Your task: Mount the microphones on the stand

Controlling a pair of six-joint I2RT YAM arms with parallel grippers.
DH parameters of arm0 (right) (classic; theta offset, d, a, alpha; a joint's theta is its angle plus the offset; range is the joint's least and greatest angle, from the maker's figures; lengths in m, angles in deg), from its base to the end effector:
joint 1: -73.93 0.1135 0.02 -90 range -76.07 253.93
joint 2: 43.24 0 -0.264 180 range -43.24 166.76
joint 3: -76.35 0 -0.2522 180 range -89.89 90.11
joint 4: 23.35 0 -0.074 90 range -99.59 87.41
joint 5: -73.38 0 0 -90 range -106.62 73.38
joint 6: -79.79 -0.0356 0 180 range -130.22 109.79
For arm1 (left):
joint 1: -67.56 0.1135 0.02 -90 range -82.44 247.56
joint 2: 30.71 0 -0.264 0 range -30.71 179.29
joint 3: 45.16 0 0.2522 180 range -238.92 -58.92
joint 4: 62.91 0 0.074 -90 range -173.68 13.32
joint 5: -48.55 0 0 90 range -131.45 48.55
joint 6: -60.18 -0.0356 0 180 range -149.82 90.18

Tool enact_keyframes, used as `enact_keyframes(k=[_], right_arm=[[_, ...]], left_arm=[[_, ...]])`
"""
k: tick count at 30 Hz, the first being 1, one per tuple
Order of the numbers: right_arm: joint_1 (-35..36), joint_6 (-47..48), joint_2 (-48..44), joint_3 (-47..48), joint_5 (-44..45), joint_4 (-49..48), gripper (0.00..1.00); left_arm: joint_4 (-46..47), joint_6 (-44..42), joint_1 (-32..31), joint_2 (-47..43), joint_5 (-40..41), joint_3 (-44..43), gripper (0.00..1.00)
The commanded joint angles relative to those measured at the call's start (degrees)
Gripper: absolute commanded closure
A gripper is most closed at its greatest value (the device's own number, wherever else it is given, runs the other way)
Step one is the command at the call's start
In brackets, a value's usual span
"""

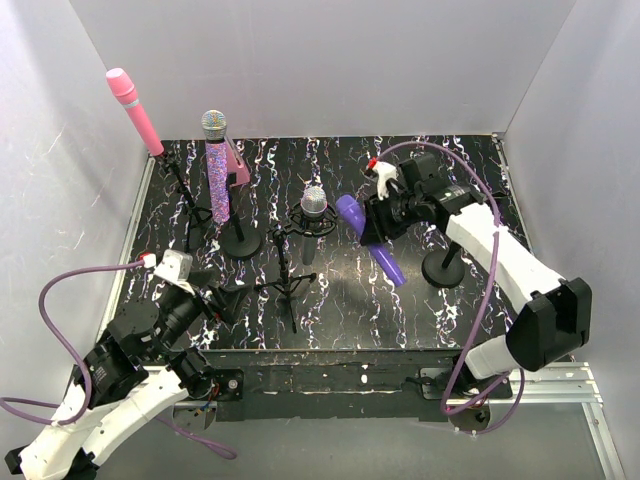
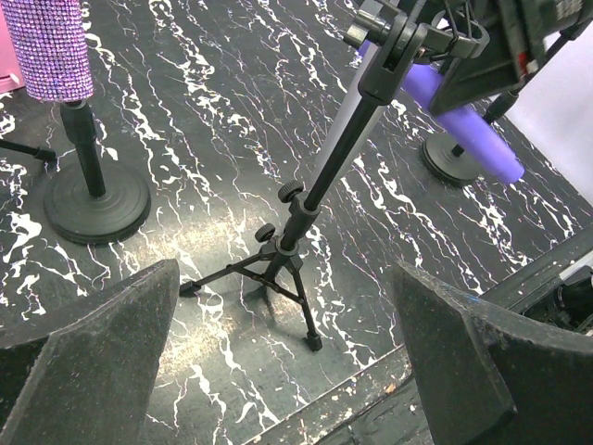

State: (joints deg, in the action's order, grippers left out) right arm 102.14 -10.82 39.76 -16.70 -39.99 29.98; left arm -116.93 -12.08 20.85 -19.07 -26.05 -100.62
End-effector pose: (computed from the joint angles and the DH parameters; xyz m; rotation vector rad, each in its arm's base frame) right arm 0.2655 0.1585 0.3119 -0.7697 2.3441 0.7194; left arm 0.0412 -0.0299 0.3222 0.2487 1.7616 -0.5860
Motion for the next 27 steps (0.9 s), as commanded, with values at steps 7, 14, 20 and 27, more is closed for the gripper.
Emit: enact_keyframes(k=[7,14,20,27], right_arm=[[-4.1,4.4,-6.4,13.9,-8.2,7.4,0.9],[-8.8,8.1,-8.8,19.0,-19.2,12.4,0.92],[-11.9,10.3,-13.3,14.8,-27.9,12.3,0.92],[-16.9,17.8,-17.9,10.0,-38.8,14.2,0.91]], left_arm=[[1.1,-0.9,0.1,0.9,-1.6,0.1,0.02],[6.7,4.0,0.0,-0.3,-5.8,1.5,0.02],[13.7,10.0,0.1,4.1,-12.9,-1.1,0.02],[16.6,12.3,0.0,18.4,-24.1,-11.2,0.02]])
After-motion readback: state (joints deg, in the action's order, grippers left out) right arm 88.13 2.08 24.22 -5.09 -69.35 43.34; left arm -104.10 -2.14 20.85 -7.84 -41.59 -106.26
